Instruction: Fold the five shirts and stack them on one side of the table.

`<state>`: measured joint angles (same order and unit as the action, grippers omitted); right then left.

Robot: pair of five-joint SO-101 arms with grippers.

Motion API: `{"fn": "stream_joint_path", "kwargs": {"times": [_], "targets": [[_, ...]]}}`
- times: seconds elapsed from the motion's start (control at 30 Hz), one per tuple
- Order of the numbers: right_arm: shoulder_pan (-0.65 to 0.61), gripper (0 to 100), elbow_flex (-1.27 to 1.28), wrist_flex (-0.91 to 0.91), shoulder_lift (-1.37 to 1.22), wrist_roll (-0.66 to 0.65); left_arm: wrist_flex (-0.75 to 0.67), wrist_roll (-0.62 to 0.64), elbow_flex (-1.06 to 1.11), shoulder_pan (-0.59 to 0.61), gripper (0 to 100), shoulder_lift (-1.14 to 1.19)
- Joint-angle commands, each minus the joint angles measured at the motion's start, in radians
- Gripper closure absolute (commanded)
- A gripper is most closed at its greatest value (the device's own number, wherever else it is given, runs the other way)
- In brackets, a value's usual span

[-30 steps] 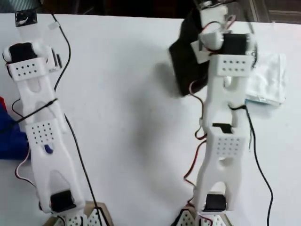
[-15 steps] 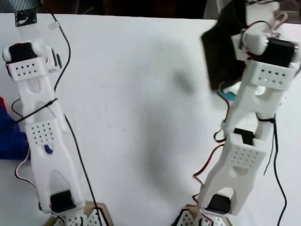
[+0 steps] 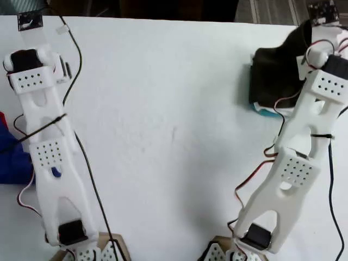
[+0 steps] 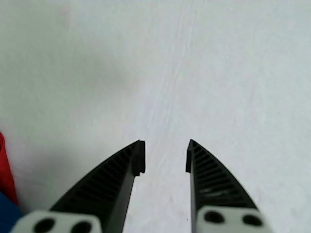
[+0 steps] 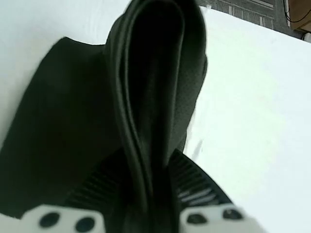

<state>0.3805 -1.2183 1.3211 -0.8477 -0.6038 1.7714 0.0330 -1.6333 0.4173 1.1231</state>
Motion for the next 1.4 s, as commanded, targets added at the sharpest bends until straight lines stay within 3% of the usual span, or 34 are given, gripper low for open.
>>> {"fn": "stream_joint_path", "kwargs": {"times": [0.0,0.3,0.5,0.6,0.77,0.93,1.03,1.17,1.37], "targets": [[0.044,97.9,-0.006,-0.102,-0.039,-0.012,0.020,-0.012,-0.033,0.014,84,-0.028],[0.077,95.5,-0.006,-0.189,-0.137,-0.012,0.020,-0.012,-0.033,0.014,84,-0.028],[0.084,66.9,-0.015,-0.166,-0.128,-0.005,0.020,-0.014,-0.033,0.014,84,-0.028],[0.087,63.3,-0.101,-0.160,-0.104,0.046,0.020,-0.015,-0.033,0.014,84,-0.029],[0.084,63.3,-0.201,-0.143,-0.047,0.186,0.020,-0.095,-0.033,0.015,84,-0.031],[0.047,63.9,-0.215,-0.090,-0.022,0.215,0.020,-0.094,-0.033,0.034,84,-0.091],[0.044,72.4,-0.219,-0.010,-0.045,0.215,0.020,-0.095,-0.033,0.035,84,-0.160],[0.084,96.6,-0.224,0.101,-0.053,0.215,0.020,-0.097,-0.033,0.052,84,-0.252],[0.140,97.5,-0.215,0.176,-0.062,0.203,0.021,-0.097,-0.031,0.069,84,-0.384]]}}
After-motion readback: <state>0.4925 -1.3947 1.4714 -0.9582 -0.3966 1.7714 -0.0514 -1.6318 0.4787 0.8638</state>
